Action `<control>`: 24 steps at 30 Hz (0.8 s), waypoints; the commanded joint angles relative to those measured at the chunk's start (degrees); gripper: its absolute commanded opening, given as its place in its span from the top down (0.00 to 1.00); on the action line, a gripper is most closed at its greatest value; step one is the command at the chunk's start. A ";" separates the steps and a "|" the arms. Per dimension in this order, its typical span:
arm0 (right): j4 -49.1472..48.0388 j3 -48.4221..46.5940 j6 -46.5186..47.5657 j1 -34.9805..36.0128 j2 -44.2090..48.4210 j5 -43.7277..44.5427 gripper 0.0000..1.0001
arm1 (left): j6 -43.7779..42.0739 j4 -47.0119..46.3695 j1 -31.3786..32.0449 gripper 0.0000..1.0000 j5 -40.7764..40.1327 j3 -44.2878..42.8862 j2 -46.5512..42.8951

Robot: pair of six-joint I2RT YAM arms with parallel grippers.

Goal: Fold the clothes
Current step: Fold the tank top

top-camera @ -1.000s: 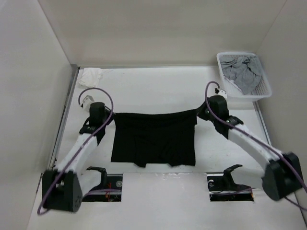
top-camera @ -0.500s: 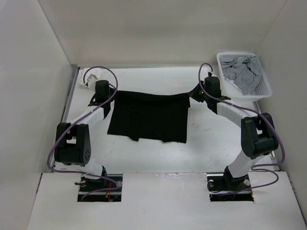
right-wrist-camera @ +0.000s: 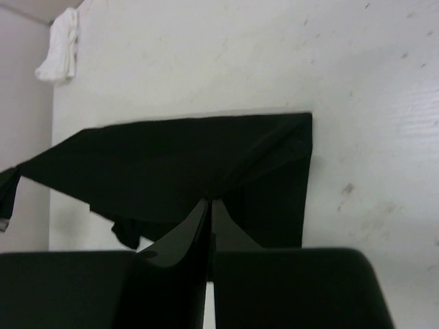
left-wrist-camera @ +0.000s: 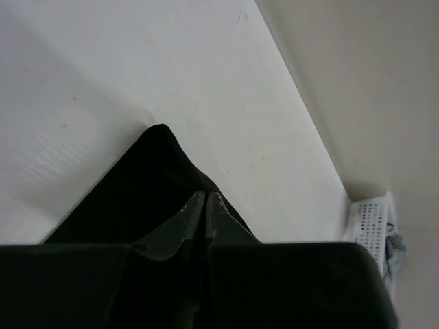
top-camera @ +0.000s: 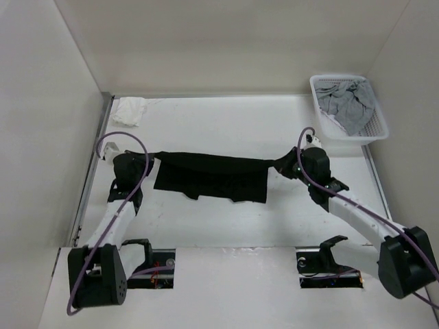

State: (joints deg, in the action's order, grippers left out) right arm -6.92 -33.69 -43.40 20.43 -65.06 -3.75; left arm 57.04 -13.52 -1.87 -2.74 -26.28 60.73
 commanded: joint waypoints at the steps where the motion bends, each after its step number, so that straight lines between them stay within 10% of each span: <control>1: -0.12 3.88 -1.69 3.16 5.89 3.65 0.94 | 2.99 -1.43 -4.23 1.00 6.42 4.04 -6.04; 19: 11.57 15.85 -11.44 19.16 15.41 10.86 0.94 | 0.62 14.05 -15.31 0.99 12.50 14.07 -21.28; 24: 12.71 15.76 -12.76 21.89 11.45 11.30 0.72 | 0.62 13.34 -17.77 0.79 12.76 14.42 -17.92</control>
State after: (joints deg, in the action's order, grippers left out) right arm 4.43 -17.82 -54.28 41.17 -52.40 5.41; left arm 58.48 -0.14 -17.78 9.76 -12.27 43.29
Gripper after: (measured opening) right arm 0.245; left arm 0.181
